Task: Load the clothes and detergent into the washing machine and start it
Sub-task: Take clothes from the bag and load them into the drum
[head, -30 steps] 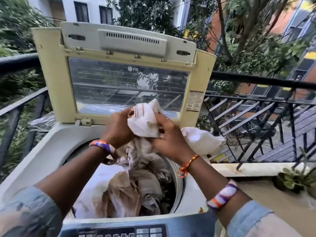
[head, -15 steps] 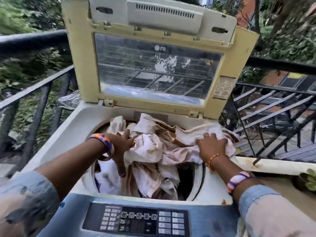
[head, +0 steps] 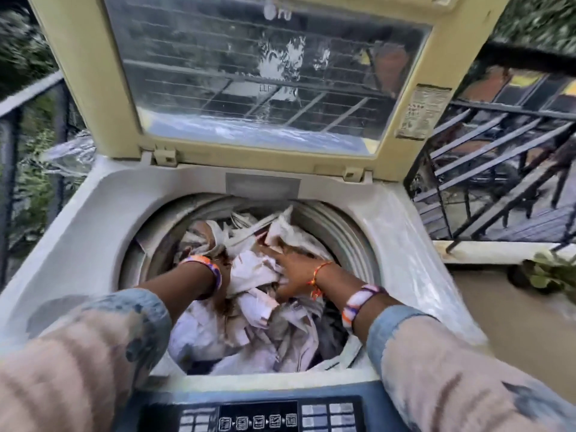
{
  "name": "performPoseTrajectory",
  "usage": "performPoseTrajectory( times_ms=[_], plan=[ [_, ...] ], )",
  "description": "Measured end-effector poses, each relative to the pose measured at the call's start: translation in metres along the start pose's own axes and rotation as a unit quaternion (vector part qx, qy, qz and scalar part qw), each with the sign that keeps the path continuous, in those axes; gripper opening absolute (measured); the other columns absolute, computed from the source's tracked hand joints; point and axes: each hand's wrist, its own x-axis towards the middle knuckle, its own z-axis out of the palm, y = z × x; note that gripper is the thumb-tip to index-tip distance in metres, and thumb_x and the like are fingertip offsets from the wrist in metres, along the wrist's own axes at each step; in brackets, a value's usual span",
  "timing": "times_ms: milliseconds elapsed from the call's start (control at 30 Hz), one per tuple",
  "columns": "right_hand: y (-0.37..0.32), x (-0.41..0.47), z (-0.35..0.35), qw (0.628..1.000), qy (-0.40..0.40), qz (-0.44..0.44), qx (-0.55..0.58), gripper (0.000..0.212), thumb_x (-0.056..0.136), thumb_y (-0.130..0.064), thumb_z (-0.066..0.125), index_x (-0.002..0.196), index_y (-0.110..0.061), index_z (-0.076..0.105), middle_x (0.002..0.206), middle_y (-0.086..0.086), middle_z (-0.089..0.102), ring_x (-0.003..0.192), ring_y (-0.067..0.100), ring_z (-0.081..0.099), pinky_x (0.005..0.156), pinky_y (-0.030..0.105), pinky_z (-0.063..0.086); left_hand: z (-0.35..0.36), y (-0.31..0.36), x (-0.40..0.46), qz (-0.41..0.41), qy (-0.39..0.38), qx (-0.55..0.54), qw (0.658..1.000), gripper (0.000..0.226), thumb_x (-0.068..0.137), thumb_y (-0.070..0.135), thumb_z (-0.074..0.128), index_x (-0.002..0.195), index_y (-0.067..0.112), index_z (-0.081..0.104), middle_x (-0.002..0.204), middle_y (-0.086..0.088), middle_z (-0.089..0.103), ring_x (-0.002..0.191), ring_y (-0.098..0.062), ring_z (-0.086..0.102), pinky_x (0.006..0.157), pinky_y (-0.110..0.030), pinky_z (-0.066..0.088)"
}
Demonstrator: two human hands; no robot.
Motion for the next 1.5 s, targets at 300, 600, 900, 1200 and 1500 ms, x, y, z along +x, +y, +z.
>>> performPoseTrajectory(
  times_ms=[300,600,900,1200,1500],
  plan=[
    [0.003,0.043,0.043,0.995,-0.074,0.008,-0.065,0.079,0.066,-0.049,0.069,0.135,-0.034,0.034,0.139,0.005,0.049,0.118,0.028,0.056,0.099,0.044,0.045,0.035,0.0,0.025,-0.019,-0.043,0.01,0.999,0.062,0.08,0.031,0.065,0.135,0.011,0.045,0.142,-0.008,0.047,0.126,-0.028,0.05,0.101,-0.044,0.045],
    [-0.014,0.006,-0.01,0.99,-0.094,-0.033,-0.101,0.075,0.084,-0.03,0.065,0.145,-0.018,0.025,0.144,0.011,0.042,0.127,0.026,0.045,0.095,0.026,0.037,-0.032,-0.002,-0.019,0.012,-0.055,-0.02,0.998,0.05,0.072,0.042,0.074,0.104,0.004,0.067,0.093,-0.009,0.063,0.097,-0.024,0.064,0.09,-0.035,0.053],
    [0.026,-0.116,-0.114,0.987,0.152,-0.053,-0.016,0.023,0.084,-0.012,0.06,0.104,-0.014,0.07,0.098,0.008,0.071,0.081,0.014,0.06,0.058,0.021,0.038,-0.181,0.081,-0.085,0.14,0.135,-0.082,0.977,0.017,0.087,0.02,0.056,0.084,0.01,0.069,0.071,-0.006,0.062,0.066,-0.018,0.052,0.066,-0.024,0.037],
    [0.213,-0.232,-0.097,0.959,0.267,0.087,0.029,0.018,0.08,-0.02,0.064,0.087,-0.004,0.071,0.081,0.021,0.068,0.073,0.026,0.06,0.062,0.032,0.044,-0.266,0.293,-0.057,0.248,0.184,-0.008,0.951,0.029,0.088,0.028,0.055,0.098,0.005,0.069,0.081,-0.007,0.061,0.075,-0.019,0.057,0.068,-0.024,0.047],
    [0.369,-0.256,0.061,0.92,0.207,0.182,0.279,0.021,0.079,-0.004,0.062,0.099,-0.004,0.069,0.1,0.013,0.07,0.084,0.014,0.06,0.067,0.016,0.037,-0.197,0.448,0.047,0.105,-0.059,-0.149,0.982,0.05,0.096,0.004,0.04,0.047,0.0,0.046,0.06,-0.023,0.054,0.042,0.0,0.052,0.037,-0.008,0.033]
  ],
)
